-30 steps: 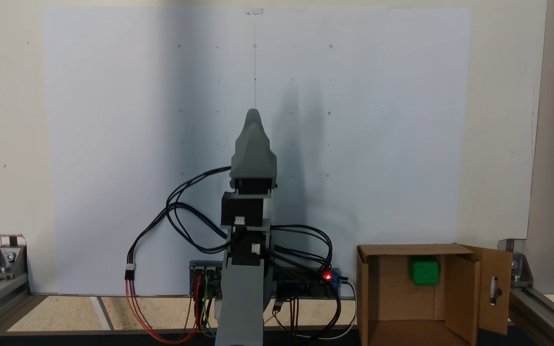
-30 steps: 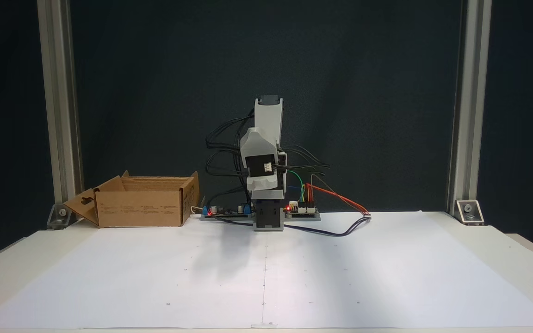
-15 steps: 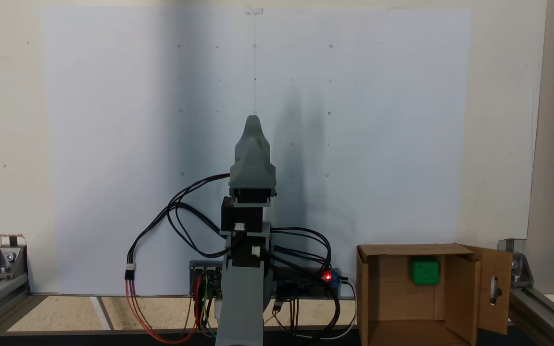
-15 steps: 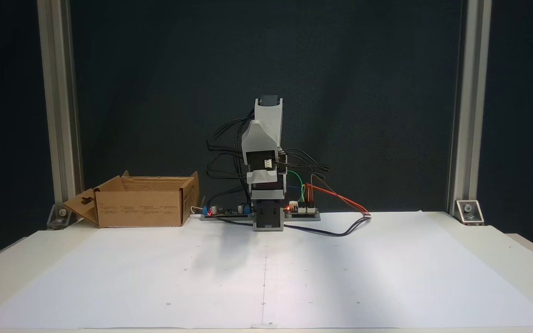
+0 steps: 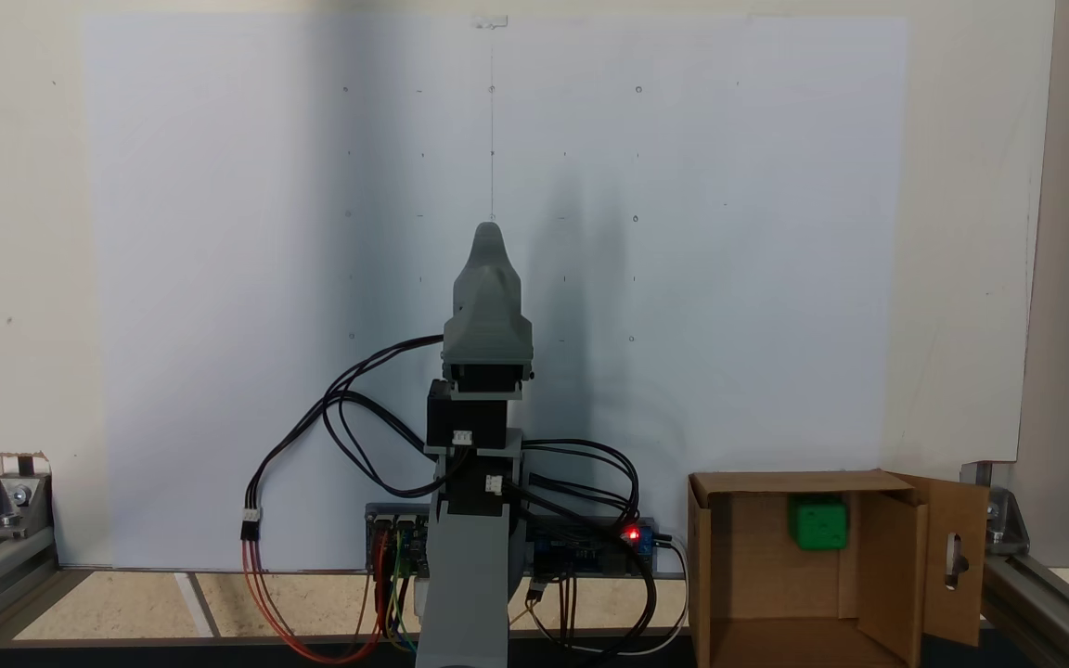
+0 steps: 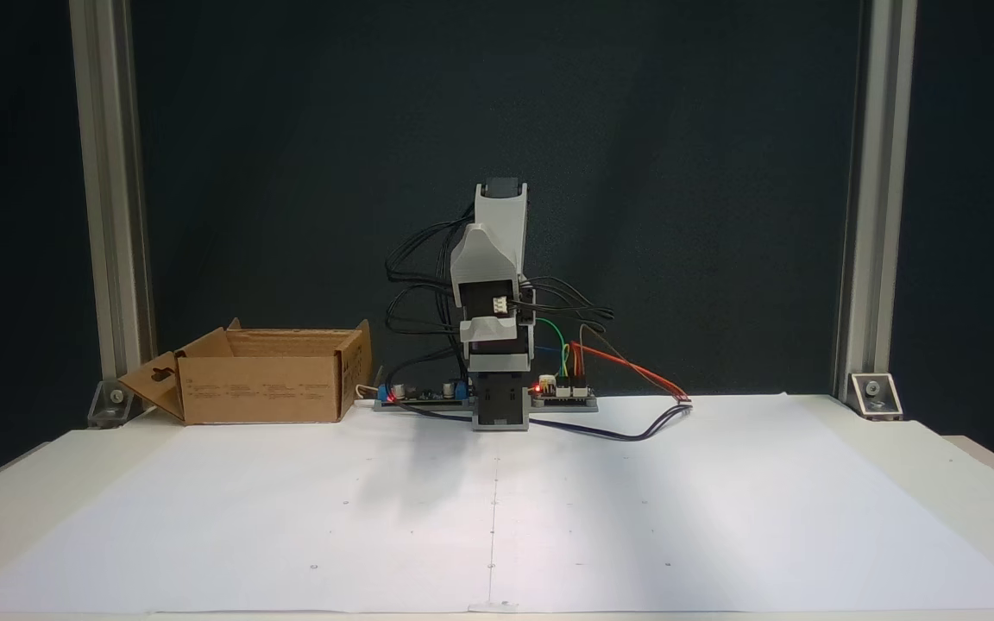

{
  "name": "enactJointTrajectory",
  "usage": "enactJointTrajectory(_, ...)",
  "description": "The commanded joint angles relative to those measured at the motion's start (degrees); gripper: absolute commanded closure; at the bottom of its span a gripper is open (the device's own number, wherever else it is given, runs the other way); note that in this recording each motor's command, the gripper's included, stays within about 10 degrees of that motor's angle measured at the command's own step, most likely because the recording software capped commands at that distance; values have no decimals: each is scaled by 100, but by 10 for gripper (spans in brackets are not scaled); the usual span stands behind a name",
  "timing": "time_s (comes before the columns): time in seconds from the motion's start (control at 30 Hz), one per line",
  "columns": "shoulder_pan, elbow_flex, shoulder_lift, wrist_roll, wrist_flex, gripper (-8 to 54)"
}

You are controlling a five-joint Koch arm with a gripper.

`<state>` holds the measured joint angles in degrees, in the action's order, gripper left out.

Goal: Grasp a green dice and put it in the bin.

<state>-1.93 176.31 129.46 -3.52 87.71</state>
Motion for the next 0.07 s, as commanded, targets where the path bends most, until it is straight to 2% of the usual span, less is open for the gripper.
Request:
enactJointTrajectory(0.0,0,281,606,272,290,11)
enactJointTrajectory(0.03,0,281,606,272,290,11)
